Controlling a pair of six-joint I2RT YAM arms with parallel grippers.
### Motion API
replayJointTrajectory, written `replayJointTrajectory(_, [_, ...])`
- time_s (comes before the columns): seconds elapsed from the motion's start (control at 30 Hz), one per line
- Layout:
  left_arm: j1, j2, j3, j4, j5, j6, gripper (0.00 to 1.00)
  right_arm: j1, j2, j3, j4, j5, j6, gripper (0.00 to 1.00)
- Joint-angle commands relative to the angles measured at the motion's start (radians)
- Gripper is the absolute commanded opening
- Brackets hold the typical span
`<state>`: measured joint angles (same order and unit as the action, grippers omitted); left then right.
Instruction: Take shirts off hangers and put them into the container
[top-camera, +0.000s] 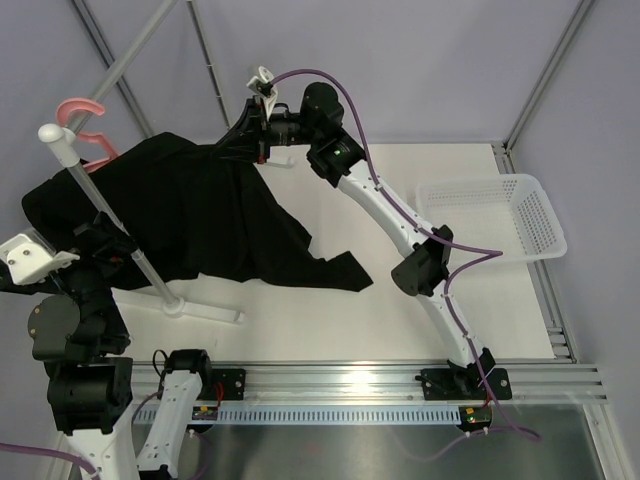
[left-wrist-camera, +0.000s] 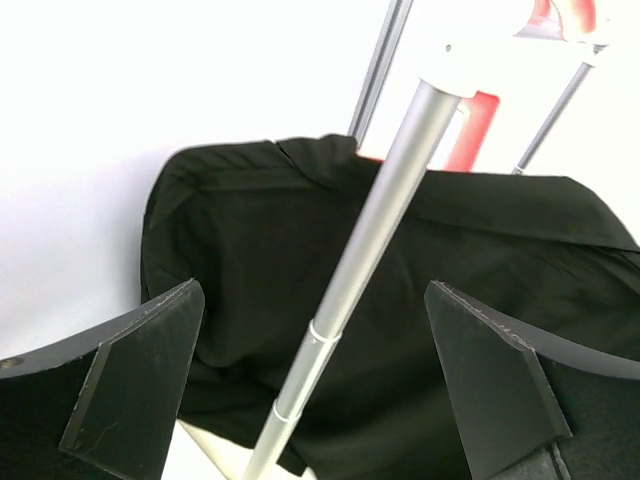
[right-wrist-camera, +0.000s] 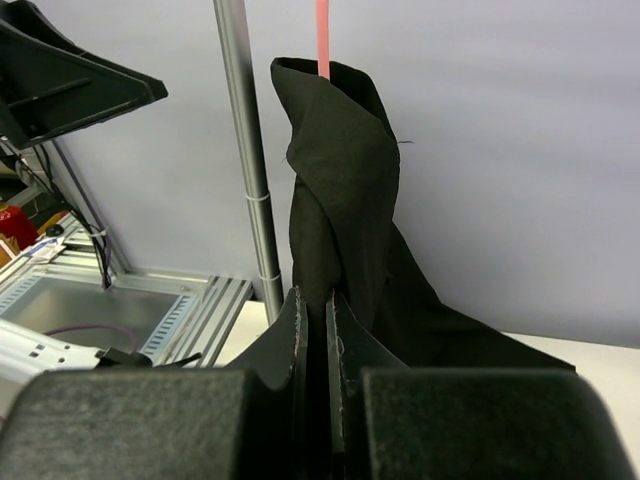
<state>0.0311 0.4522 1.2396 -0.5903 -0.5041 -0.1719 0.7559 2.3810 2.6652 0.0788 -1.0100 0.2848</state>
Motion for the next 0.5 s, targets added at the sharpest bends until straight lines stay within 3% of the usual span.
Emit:
replayJointTrajectory(0.0, [0.001, 0.032, 0.035, 0.052, -0.012, 0.008, 0.99, -0.009, -0.117, -0.005, 0.020, -0.029, 0.019, 0.00])
replayJointTrajectory(0.27, [0.000, 0.137, 0.202, 0.142, 0.388, -0.061, 0.99, -0.009, -0.098, 0.031, 0.004, -0.053, 0.039, 0.00])
replayJointTrajectory(0.37, [0.000, 0.187, 0.262, 0.181, 0.490, -0.041, 0.98, -0.009, -0.097, 0.041, 0.001, -0.053, 0.036, 0.00])
replayJointTrajectory(0.47, [0.001, 0.235, 0.331, 0.198, 0.498, -0.017, 0.98, -0.010, -0.095, 0.041, 0.006, -0.059, 0.036, 0.00])
